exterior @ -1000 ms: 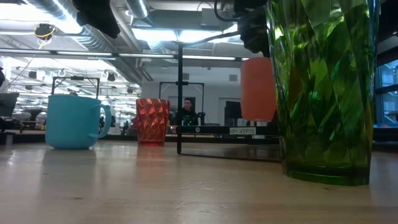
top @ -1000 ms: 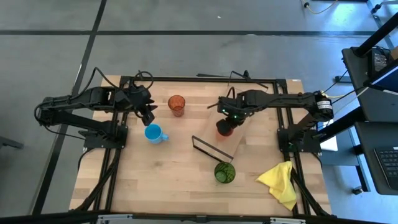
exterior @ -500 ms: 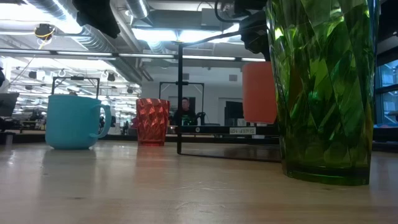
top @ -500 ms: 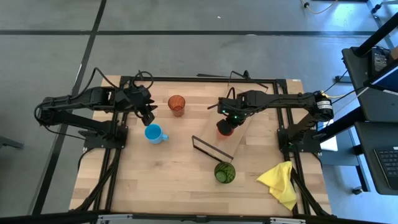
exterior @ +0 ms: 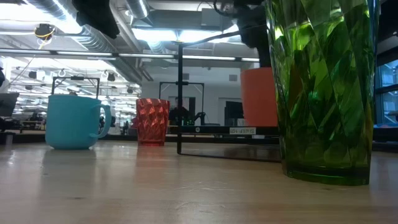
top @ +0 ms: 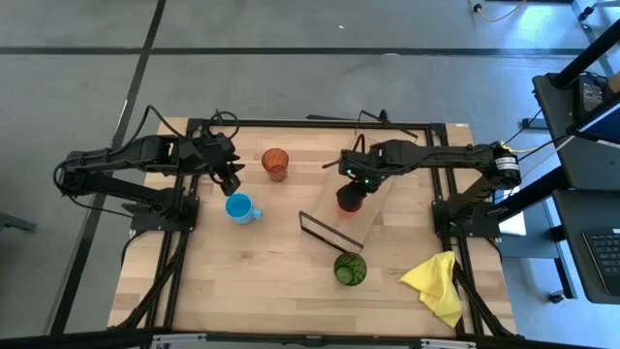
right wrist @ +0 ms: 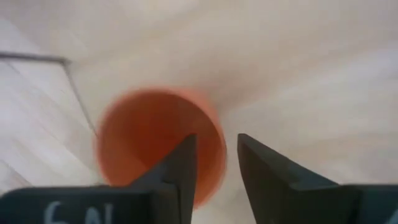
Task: Stack small to large cups/mugs on shelf
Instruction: Put the blue mug on the shelf
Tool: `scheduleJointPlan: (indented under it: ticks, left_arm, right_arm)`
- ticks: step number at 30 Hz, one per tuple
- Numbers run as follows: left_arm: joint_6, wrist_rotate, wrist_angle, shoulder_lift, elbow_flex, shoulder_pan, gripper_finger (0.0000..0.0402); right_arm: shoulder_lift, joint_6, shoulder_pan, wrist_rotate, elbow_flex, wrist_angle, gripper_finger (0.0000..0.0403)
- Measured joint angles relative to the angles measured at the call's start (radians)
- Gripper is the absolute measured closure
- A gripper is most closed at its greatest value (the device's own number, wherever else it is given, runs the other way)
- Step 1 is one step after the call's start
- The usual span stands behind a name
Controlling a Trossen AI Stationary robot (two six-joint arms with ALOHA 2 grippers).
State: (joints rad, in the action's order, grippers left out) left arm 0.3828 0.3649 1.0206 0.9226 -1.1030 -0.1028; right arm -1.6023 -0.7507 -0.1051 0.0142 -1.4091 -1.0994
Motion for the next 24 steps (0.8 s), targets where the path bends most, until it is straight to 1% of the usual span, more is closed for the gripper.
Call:
scheduleJointPlan:
  ticks: [6, 10, 15, 19, 22, 24]
  left_arm:
    - [0.000, -0.005, 0.000, 0.000, 0.000, 0.000, 0.0274]
    - [-0.001, -0.018, 0.000, 0.000, 0.000, 0.000, 0.0274]
    - [-0.054, -0.057, 0.027, 0.000, 0.000, 0.000, 0.0274]
    - [-0.058, -0.106, 0.139, 0.000, 0.000, 0.000, 0.0274]
    - [-0.032, -0.135, 0.226, 0.000, 0.001, 0.001, 0.0274]
    - [-0.023, -0.145, 0.244, -0.002, 0.020, 0.002, 0.0274]
  right_arm:
    - [0.012, 0.091, -0.003, 0.135, -0.134, 0.004, 0.0285]
    - [0.013, 0.159, -0.012, 0.184, -0.232, 0.023, 0.0285]
    - [0.013, 0.232, -0.034, 0.188, -0.349, 0.058, 0.0285]
    - [0.013, 0.283, -0.049, 0.187, -0.442, 0.099, 0.0286]
    - [0.013, 0.313, -0.060, 0.187, -0.502, 0.102, 0.0286]
    - [0.013, 0.321, -0.068, 0.187, -0.528, 0.101, 0.0286]
